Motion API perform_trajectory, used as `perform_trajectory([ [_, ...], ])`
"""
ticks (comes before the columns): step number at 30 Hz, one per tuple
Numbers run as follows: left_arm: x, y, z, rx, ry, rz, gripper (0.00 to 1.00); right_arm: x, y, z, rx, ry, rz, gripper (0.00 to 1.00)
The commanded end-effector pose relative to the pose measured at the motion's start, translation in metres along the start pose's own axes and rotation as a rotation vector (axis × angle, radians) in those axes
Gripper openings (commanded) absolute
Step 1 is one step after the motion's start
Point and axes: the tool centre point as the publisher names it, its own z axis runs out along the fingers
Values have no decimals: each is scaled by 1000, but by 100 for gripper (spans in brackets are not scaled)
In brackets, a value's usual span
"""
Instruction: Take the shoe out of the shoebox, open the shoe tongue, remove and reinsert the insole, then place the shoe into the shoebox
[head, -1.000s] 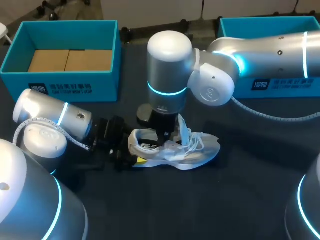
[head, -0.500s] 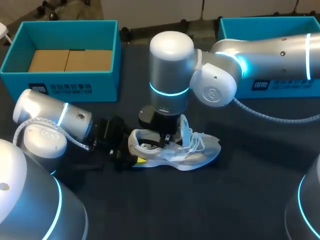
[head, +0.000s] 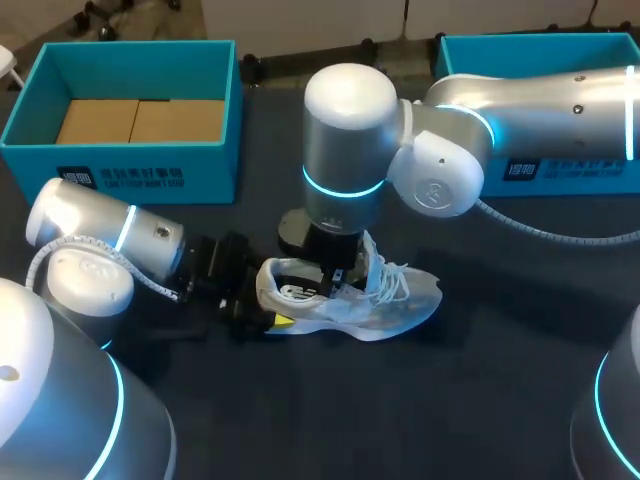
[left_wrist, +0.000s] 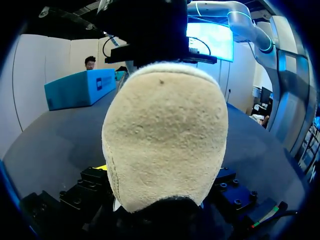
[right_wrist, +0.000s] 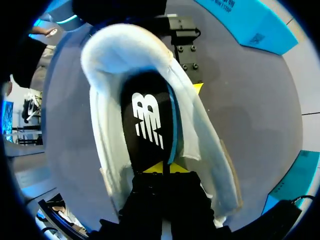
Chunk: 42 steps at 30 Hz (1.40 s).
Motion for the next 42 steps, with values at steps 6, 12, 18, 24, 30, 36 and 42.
perform_trajectory([
  [6,1,1,1,-4,-2,0,0,-5,-11,-32,-29,-34,-26,0],
  [12,1,1,1,-4,-2,0,0,-8,-12,-47,-38,-50,-55,0],
  [18,1,1,1,-4,-2,0,0,-10,-12,-58,-36,-56,-75,0],
  [24,1,1,1,-4,-2,0,0,-10,-14,-63,-23,-60,-103,0],
  [30,1,1,1,-4,-2,0,0,-10,-14,-67,-36,-61,-135,0],
  [36,1,1,1,-4,-2,0,0,-11,-11,-74,-42,-67,-146,0],
  [42,1,1,1,-4,-2,0,0,-14,-9,-80,-65,-77,-158,0],
])
